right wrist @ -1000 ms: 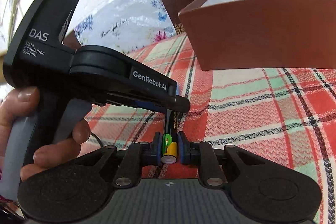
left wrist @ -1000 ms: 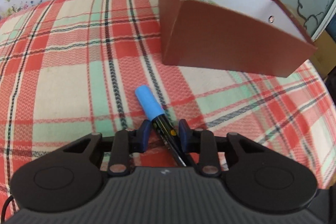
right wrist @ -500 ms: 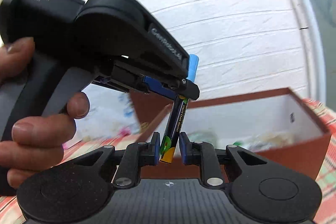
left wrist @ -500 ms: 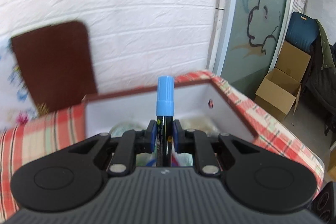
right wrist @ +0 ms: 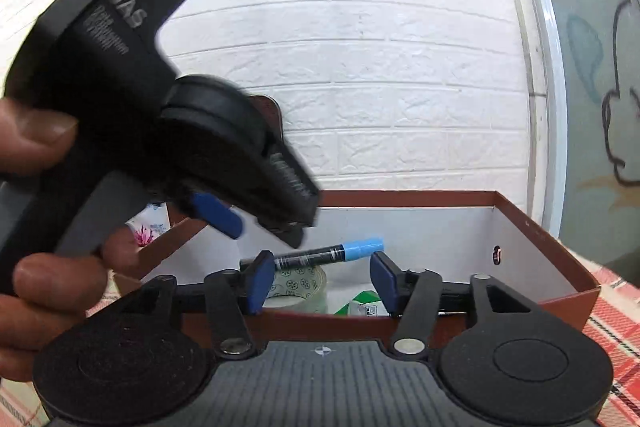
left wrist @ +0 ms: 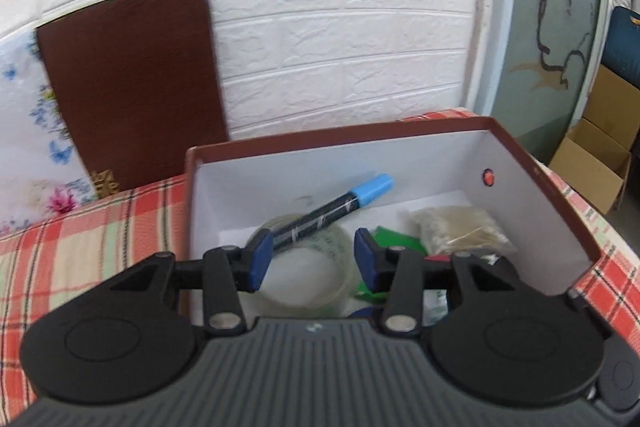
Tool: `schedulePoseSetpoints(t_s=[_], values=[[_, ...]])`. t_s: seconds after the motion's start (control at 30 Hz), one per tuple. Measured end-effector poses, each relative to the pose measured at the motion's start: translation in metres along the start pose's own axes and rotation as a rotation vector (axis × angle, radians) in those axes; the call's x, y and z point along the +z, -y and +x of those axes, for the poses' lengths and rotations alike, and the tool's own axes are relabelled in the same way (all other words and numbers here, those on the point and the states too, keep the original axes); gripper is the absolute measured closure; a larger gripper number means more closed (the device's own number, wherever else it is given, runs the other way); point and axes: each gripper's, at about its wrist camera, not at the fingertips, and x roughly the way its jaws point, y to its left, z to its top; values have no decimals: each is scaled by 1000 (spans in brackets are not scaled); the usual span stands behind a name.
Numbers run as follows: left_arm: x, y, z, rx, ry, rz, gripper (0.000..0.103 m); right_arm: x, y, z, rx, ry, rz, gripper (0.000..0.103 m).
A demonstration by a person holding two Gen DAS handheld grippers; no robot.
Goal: Organize objects
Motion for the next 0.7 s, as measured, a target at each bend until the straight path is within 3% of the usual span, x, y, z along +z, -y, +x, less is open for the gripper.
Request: schedulePoseSetpoints(t_s=[0.17,0.27,0.3,0.37,0.43,0.57,0.6,0.7], values=[[-36,-23,-42,27,74,-31,53,-5,-11,-37,-10,20,14,45],[-66,-31,-70,-51,125,-42,53,-17,-20,-63,-11,-44,22,40],[-76,-29,-78,-45,148,-21,48,-24,-21,-66,-4,-81,27,39],[-98,-19,-85,50,171,57,33,-41,-31,-67,-8,-181,1,39],[-123,-24,-80,56,113,56,33,-47,-38,-56,-28,-288,-4,40],[-175,-52,-53,123,-73,-36,30,-51,-22,-50,-55,-367,40,39],[-186,-62,-59,109,-17,-69,24,-53,-19,-50,-63,-396,67,39],[-192,-77,-63,104,-5,-104,21,-53,-16,-56,-68,-395,111,39]])
